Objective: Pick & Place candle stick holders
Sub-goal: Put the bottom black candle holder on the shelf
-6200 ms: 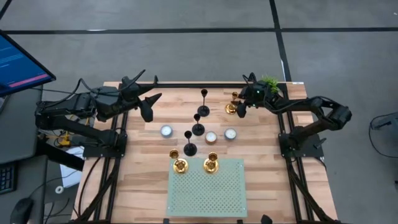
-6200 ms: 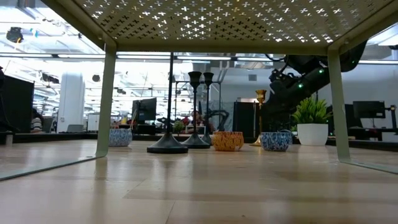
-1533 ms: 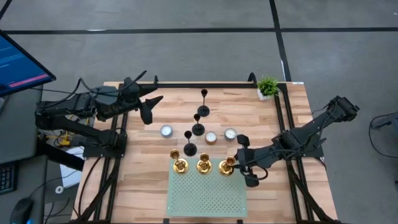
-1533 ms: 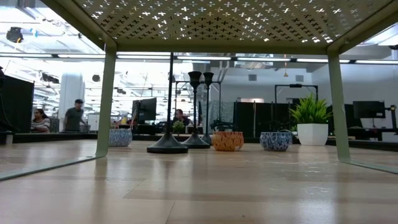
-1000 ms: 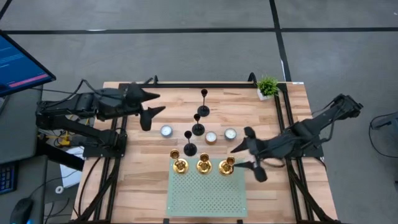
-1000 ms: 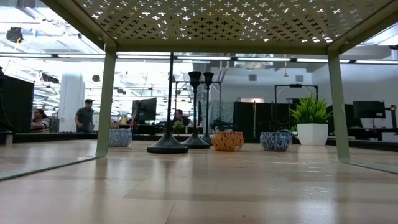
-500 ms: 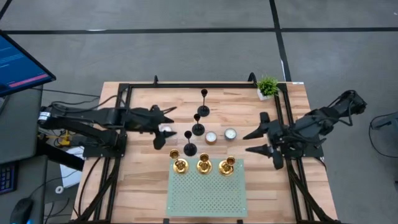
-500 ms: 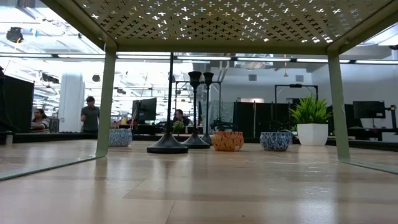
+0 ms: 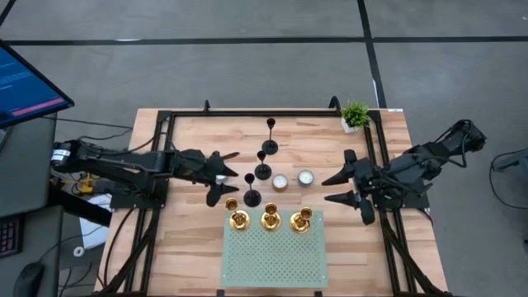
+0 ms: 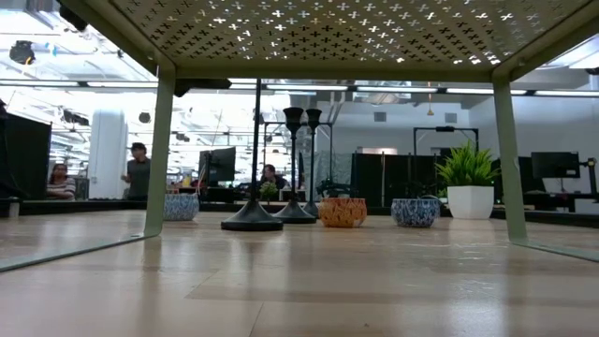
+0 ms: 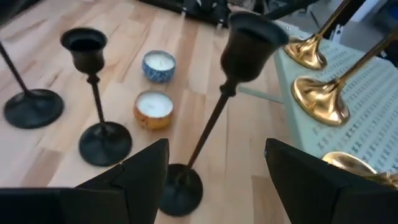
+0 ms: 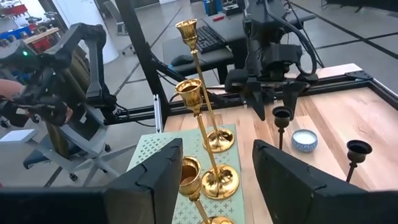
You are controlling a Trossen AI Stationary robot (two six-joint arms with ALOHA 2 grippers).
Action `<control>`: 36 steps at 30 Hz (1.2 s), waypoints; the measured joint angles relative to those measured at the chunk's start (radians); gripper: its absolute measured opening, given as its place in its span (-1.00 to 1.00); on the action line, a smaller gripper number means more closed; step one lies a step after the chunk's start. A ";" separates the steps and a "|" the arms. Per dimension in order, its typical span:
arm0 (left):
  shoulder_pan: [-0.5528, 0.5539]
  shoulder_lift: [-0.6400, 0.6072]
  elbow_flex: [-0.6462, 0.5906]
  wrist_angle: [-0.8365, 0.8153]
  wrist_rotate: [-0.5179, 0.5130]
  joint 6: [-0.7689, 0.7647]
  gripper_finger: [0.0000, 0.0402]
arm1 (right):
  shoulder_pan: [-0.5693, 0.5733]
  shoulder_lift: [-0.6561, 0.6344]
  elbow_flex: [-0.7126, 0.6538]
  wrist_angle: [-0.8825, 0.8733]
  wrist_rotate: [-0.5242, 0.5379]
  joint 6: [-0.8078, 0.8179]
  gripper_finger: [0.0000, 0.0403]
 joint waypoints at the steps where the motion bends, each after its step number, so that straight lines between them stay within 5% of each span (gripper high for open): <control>1: 0.009 0.008 -0.005 0.006 0.020 0.003 0.34 | 0.000 -0.001 0.000 0.000 0.004 0.000 -0.07; 15: 0.116 0.197 -0.007 0.248 0.223 0.053 0.33 | 0.000 -0.001 0.000 0.000 0.025 0.018 -0.09; 24: 0.121 0.229 -0.007 0.305 0.229 0.076 0.31 | 0.000 -0.001 0.000 -0.008 0.029 0.018 -0.09; 36: 0.121 0.229 -0.007 0.355 0.230 0.105 -0.24 | 0.000 -0.001 0.000 -0.016 0.055 0.018 -0.09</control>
